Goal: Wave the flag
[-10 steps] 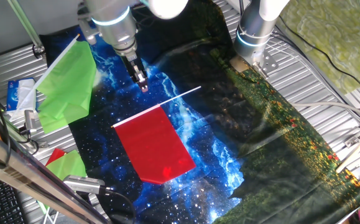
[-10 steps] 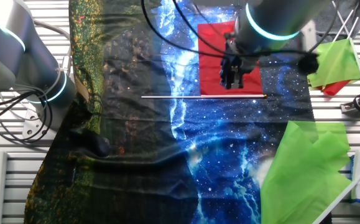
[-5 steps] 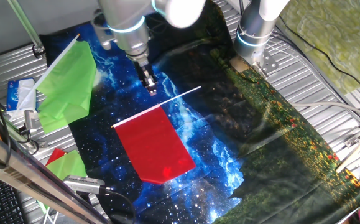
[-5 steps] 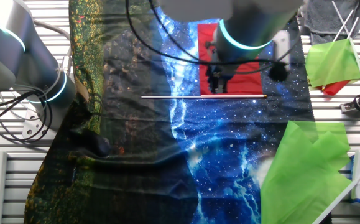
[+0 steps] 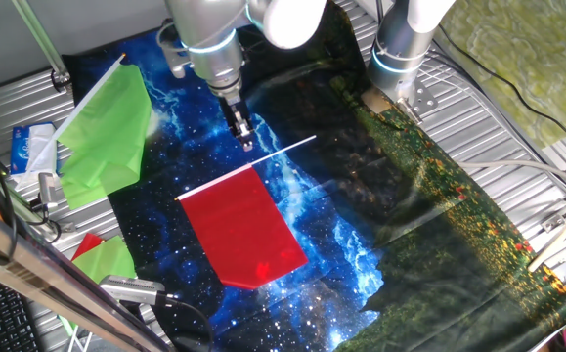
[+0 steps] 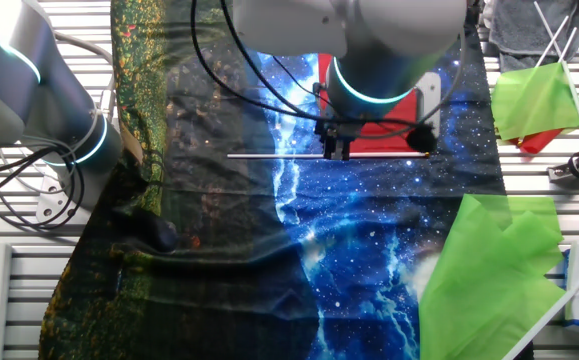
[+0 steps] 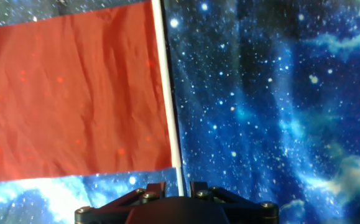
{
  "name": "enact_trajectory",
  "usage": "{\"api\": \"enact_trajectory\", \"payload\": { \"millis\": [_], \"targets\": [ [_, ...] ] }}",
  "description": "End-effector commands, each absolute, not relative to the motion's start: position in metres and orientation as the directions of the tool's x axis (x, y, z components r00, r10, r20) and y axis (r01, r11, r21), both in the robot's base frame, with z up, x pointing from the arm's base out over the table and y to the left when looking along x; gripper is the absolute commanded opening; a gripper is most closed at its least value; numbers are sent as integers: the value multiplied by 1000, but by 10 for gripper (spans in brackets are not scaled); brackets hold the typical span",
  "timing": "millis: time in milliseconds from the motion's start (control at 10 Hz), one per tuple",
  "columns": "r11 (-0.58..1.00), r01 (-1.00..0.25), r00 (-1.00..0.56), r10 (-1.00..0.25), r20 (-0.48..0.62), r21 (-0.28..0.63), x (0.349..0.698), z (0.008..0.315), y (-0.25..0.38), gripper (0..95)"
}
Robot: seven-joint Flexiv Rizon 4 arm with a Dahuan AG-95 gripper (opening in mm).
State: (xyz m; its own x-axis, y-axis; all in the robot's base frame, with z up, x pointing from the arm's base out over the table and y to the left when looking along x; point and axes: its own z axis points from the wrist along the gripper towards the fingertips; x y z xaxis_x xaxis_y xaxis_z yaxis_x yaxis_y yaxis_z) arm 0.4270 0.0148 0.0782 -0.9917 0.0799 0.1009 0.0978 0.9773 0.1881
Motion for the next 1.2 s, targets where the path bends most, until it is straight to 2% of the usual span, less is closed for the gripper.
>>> {"api": "enact_trajectory", "payload": {
  "millis": [100,300,400,900,1000,1200],
  "targets": [
    [979,89,-993,73,91,184,426,80,15,190],
    [980,89,-995,79,60,180,427,80,16,190],
    [980,86,-995,77,56,177,427,80,16,0],
    [983,62,-993,43,110,173,427,80,16,0],
    [983,50,-994,32,101,177,427,80,16,190],
    [982,60,-993,41,112,178,427,80,16,190]
  ]
}}
